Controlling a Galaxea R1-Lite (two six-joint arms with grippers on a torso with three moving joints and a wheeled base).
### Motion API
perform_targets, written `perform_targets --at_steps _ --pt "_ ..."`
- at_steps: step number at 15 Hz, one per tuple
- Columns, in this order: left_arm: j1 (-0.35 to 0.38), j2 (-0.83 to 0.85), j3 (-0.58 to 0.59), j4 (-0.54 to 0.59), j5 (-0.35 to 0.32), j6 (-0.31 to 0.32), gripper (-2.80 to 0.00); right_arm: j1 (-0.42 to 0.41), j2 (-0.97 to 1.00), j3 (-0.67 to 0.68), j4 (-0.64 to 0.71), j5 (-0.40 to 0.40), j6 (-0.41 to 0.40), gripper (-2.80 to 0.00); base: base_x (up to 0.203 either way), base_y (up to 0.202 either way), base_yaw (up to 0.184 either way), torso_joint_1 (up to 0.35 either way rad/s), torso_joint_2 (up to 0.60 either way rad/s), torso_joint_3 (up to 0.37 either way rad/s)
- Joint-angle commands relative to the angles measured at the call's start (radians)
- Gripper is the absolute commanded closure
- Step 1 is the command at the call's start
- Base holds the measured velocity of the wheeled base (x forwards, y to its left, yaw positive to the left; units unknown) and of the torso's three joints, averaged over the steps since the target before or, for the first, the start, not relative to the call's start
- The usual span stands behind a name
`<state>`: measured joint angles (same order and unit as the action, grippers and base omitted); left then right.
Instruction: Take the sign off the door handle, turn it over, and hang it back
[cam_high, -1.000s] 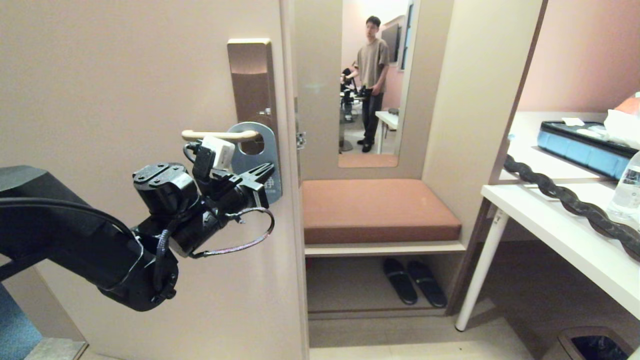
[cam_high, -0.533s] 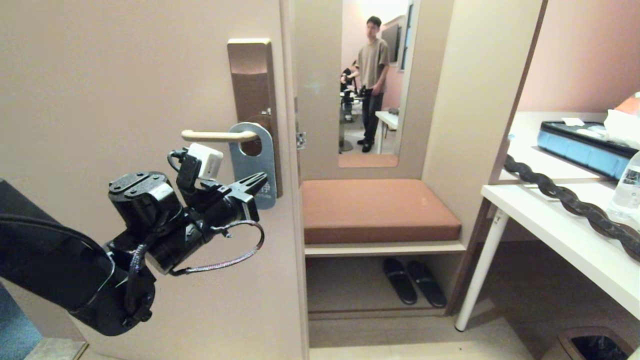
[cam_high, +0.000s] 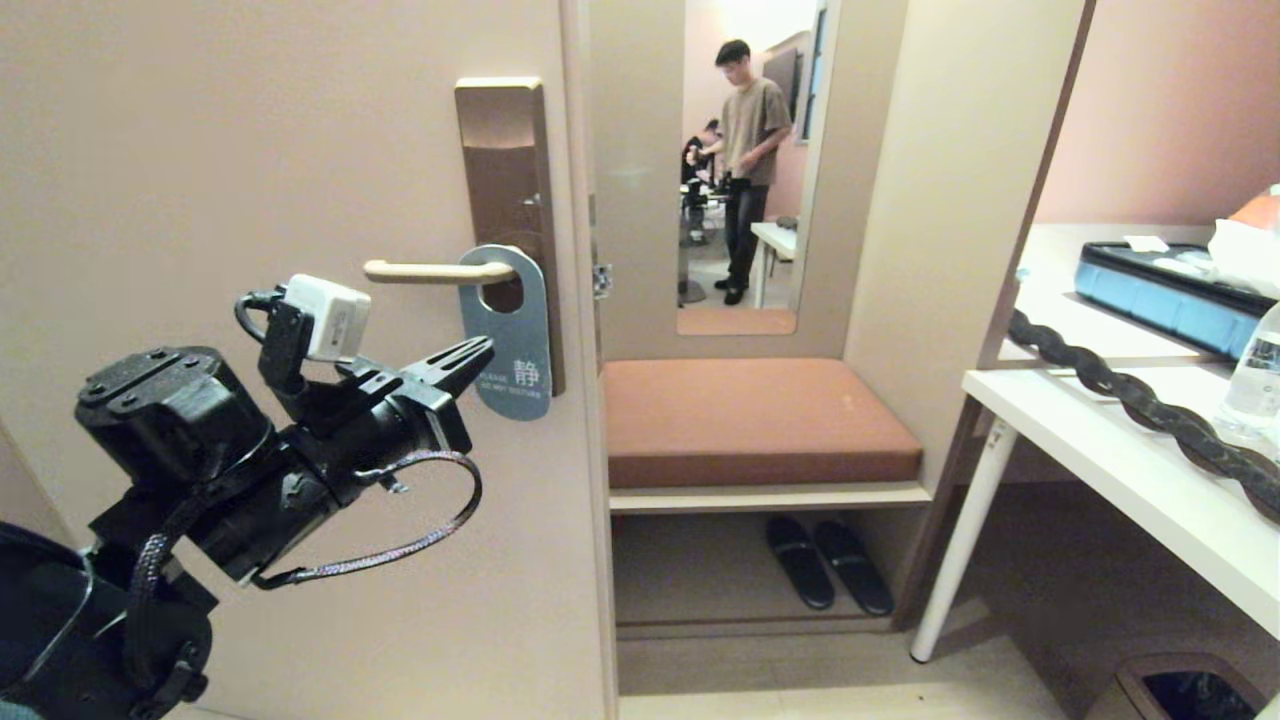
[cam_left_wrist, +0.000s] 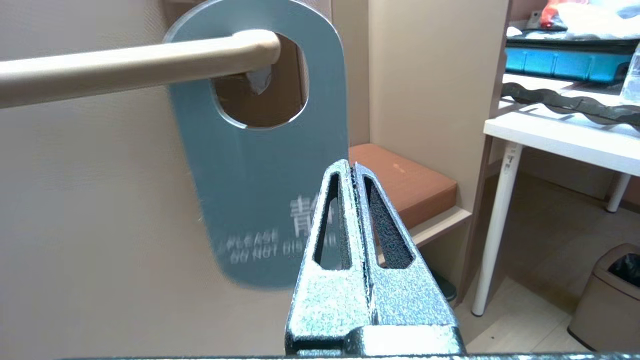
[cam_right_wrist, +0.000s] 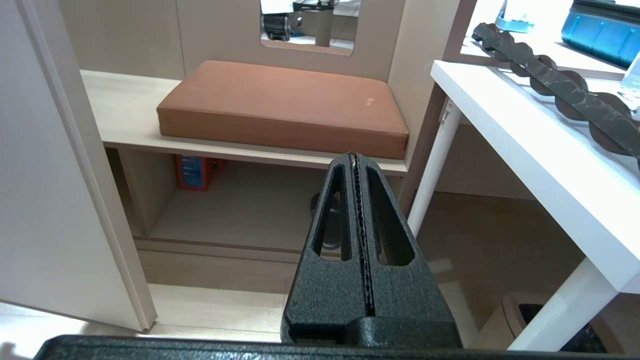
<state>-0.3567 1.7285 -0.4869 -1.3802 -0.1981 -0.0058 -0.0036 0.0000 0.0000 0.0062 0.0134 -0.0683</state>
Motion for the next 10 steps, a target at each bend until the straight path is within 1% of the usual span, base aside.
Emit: perform_targets --at_steps 1,2,4,8,10 --pt "0.004 -0.098 0.073 -0.007 0.015 0.0 0.0 0.0 0.0 0.0 0.0 0.0 -0.001 0.0 0.0 0.0 0.0 0.0 0.0 0.0" --pt "0.007 -0.127 0.102 -0.006 0.036 0.001 0.0 0.001 0.0 0.0 0.0 0.0 -0.001 0.0 0.0 0.0 0.0 0.0 0.0 0.0" --pt "0.042 -0.191 0.156 -0.003 0.055 0.001 0.0 0.001 0.0 0.0 0.0 0.0 -0.001 0.0 0.0 0.0 0.0 0.0 0.0 0.0" --pt "0.137 -0.366 0.303 0.006 0.059 0.006 0.0 0.001 0.0 0.0 0.0 0.0 -0.001 0.0 0.0 0.0 0.0 0.0 0.0 0.0" --pt "0.189 -0.475 0.373 0.034 0.06 0.008 0.0 0.0 0.0 0.0 0.0 0.0 -0.001 0.0 0.0 0.0 0.0 0.0 0.0 0.0"
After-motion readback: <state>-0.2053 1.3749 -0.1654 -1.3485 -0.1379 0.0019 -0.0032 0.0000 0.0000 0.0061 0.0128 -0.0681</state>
